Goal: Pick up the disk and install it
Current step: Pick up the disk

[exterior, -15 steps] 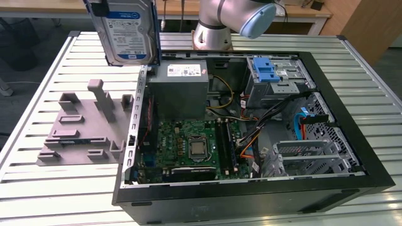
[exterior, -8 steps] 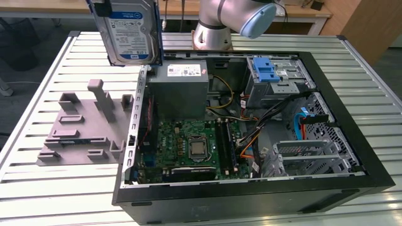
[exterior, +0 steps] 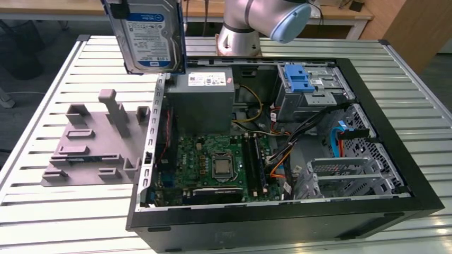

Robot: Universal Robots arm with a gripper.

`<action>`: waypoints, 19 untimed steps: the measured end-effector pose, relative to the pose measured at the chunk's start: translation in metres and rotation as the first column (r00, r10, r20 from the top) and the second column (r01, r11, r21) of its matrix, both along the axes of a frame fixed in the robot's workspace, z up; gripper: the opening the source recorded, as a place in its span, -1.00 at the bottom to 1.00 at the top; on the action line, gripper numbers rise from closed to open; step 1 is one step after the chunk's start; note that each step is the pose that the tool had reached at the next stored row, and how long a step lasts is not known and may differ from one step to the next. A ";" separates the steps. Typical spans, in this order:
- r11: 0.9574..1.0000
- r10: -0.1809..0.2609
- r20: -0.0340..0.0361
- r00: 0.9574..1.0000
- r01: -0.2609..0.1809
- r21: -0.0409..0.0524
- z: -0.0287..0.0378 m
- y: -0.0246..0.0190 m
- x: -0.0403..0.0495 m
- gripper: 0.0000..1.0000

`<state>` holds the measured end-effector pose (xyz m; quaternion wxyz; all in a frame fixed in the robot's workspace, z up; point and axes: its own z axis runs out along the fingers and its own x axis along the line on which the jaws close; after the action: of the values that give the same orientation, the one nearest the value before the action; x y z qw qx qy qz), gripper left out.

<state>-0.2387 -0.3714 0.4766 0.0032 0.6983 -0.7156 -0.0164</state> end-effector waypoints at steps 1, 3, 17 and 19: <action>1.000 0.000 0.000 1.000 0.000 0.000 0.0000 0.0000 0.0008 -0.27; 1.000 0.000 0.000 1.000 0.000 0.000 0.0000 0.0000 0.0024 -0.27; 1.000 0.000 0.000 1.000 0.000 0.000 -0.0005 -0.0010 0.0282 -0.27; 1.000 0.000 0.000 1.000 0.000 0.000 -0.0007 -0.0014 0.0343 -0.27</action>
<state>-0.2044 -0.3728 0.4759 0.0032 0.6983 -0.7156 -0.0164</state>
